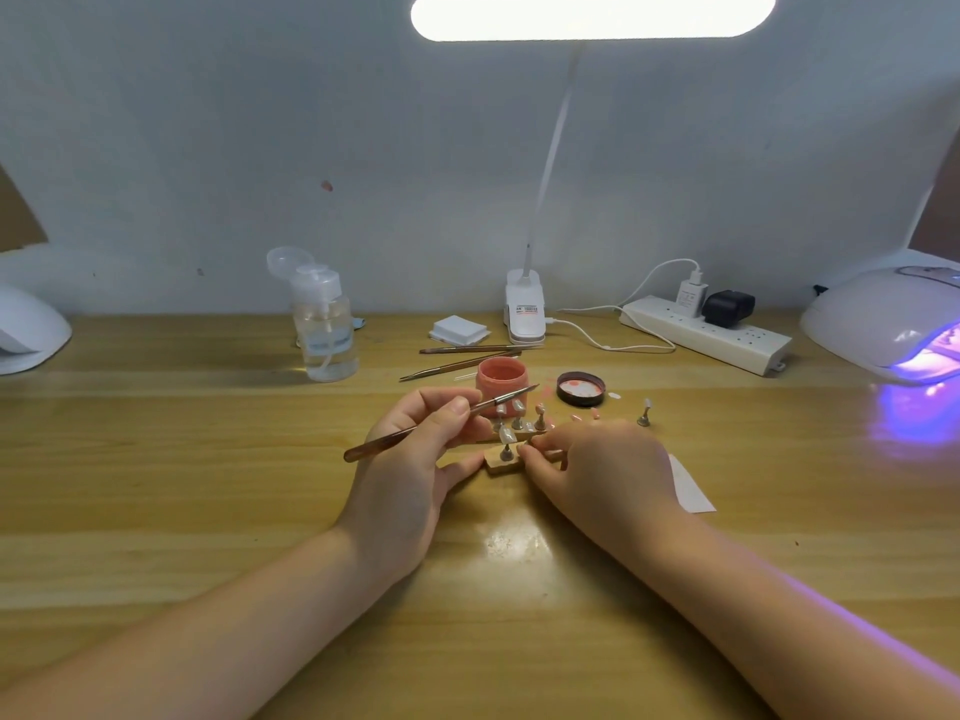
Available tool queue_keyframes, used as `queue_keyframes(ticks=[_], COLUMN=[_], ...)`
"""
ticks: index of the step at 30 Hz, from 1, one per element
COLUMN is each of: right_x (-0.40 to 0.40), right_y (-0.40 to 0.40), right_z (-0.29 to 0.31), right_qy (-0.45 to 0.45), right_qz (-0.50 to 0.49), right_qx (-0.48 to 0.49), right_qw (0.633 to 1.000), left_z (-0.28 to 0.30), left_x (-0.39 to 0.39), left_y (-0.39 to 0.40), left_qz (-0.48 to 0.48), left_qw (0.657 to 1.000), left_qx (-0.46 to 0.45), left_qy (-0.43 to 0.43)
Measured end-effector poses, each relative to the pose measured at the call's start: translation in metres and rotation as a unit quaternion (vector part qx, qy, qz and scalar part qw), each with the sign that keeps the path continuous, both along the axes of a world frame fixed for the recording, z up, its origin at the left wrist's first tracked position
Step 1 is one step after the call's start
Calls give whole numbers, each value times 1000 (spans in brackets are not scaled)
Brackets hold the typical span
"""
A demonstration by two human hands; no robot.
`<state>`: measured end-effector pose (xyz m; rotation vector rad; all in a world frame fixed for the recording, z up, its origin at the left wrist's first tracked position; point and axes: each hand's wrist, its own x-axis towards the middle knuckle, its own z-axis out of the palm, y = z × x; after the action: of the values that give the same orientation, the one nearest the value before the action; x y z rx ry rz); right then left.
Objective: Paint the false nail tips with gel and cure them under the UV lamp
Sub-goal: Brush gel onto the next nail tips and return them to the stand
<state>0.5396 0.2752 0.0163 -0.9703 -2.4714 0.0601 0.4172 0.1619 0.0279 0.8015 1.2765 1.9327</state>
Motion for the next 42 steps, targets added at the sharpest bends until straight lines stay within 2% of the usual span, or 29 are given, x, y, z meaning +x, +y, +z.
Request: queue_keyframes(ticks=[5,14,19,25,28,33,38,42], right_x=[-1,1,9,6,6,6,9,10], right_y=[3,-3,-4,-1,0,0,1,2], right_z=[0,2,4,2,1,-1,-2,-1], right_qy=[-13,21,63,65,83,115,161,218], right_qz=[-3,44,59,104,123,139,138,127], right_qx=[-13,-25,-45,-52,-54,-51,-87,-138], right_qw=[1000,998,995,991,987,982,973,958], left_z=[0,3,7,21,34,67,99,101], left_x=[2,5,-1,-16,-24,-41,-52,-51], left_y=[0,-1,-3,9,21,53,83,101], left_qz=[2,27,113,146,163,163,124,71], left_qw=[1000,999,988,966,943,875,847,818], left_qx=[-6,-28,-42,-57,-89,-183,-288,-353], left_qy=[9,19,99,207,277,417,430,448])
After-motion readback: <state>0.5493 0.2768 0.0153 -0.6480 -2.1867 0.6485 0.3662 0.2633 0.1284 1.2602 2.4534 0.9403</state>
